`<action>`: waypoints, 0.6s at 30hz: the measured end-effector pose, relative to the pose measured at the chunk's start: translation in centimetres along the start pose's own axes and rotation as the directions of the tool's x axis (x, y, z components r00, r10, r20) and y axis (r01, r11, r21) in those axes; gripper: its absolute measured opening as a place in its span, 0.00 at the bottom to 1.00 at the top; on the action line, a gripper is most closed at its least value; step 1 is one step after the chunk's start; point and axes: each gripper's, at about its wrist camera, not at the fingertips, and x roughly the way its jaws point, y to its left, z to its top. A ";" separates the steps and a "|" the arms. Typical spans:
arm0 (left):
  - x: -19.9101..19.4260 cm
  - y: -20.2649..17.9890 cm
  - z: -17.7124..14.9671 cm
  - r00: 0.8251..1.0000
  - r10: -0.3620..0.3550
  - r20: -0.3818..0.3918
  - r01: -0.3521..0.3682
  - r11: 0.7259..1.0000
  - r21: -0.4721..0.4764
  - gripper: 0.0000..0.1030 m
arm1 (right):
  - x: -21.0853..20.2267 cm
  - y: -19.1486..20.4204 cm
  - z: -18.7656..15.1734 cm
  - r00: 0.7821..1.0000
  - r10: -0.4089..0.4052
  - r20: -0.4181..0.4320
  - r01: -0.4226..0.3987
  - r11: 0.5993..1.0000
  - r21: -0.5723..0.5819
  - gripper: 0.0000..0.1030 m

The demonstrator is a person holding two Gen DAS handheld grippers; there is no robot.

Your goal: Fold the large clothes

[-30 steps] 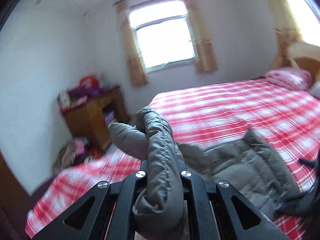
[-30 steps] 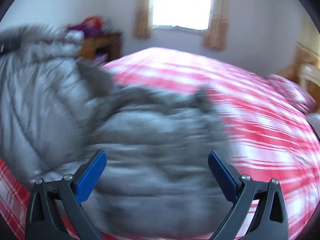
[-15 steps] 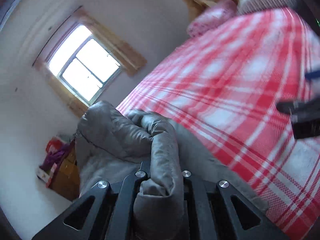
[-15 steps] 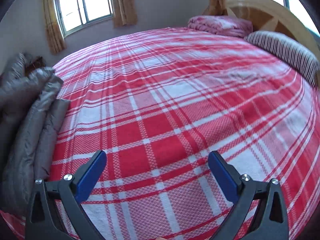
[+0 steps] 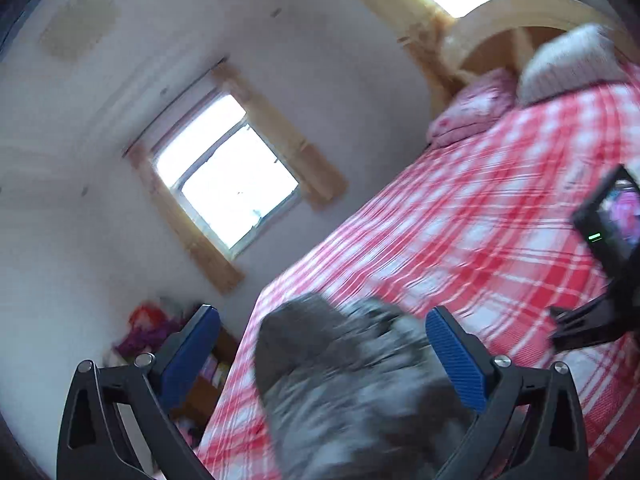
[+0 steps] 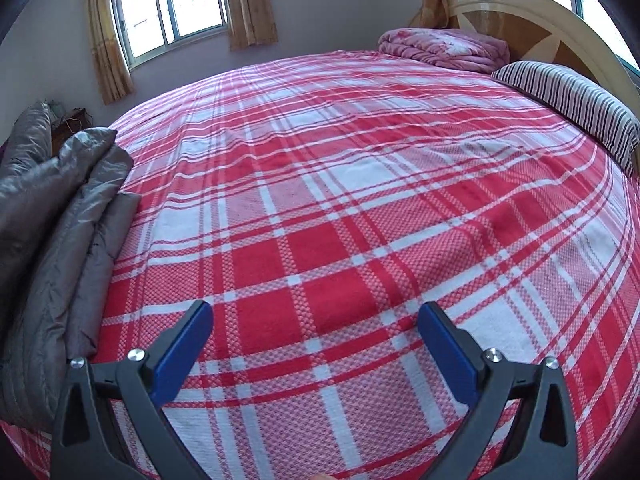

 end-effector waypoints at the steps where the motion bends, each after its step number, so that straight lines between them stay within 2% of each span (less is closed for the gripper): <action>1: 1.3 2.3 -0.8 0.998 0.035 -0.052 -0.038 0.998 -0.057 0.99 | -0.1 0.1 0.2 1.000 -0.001 0.000 0.001 1.000 -0.002 1.00; 3: 3.9 5.5 -2.5 0.984 0.091 -0.153 -0.110 0.986 -0.124 0.99 | -1.0 0.5 1.3 1.000 -0.028 0.013 0.028 0.999 -0.024 0.93; 5: 7.9 9.3 -5.5 0.932 0.171 -0.320 -0.237 0.954 -0.184 0.99 | -2.5 1.7 3.2 0.999 -0.033 0.042 0.035 0.998 -0.052 0.79; 6: 10.0 11.1 -7.3 0.894 0.196 -0.403 -0.298 0.932 -0.207 0.99 | -3.4 2.5 4.2 0.998 -0.025 0.057 0.029 0.997 -0.066 0.78; 7: 12.0 13.1 -9.3 0.844 0.215 -0.491 -0.368 0.899 -0.239 0.99 | -4.4 4.0 5.7 0.997 -0.008 0.079 0.016 0.996 -0.090 0.77; 8: 13.2 14.6 -10.7 0.807 0.218 -0.549 -0.416 0.869 -0.266 0.99 | -5.2 5.3 6.8 0.995 0.005 0.096 0.006 0.994 -0.111 0.77; 9: 14.5 16.0 -12.3 0.769 0.207 -0.605 -0.461 0.835 -0.300 0.99 | -5.9 6.8 7.9 0.993 0.013 0.117 0.003 0.991 -0.135 0.77; 10: 15.7 17.4 -13.9 0.744 0.156 -0.650 -0.484 0.796 -0.363 0.99 | -6.9 9.2 9.3 0.989 0.016 0.145 0.009 0.985 -0.175 0.77; 12: 16.9 18.7 -15.7 0.744 0.076 -0.664 -0.485 0.745 -0.458 0.99 | -8.2 13.3 11.0 0.982 0.034 0.186 0.010 0.973 -0.232 0.77; 14: 17.7 19.2 -16.8 0.746 0.044 -0.664 -0.491 0.710 -0.505 0.99 | -9.4 18.3 12.5 0.975 0.068 0.213 0.000 0.952 -0.305 0.77; 18: 19.1 19.1 -17.9 0.731 0.055 -0.680 -0.513 0.701 -0.495 0.99 | -9.4 27.0 13.8 0.971 0.155 0.184 -0.075 0.923 -0.378 0.77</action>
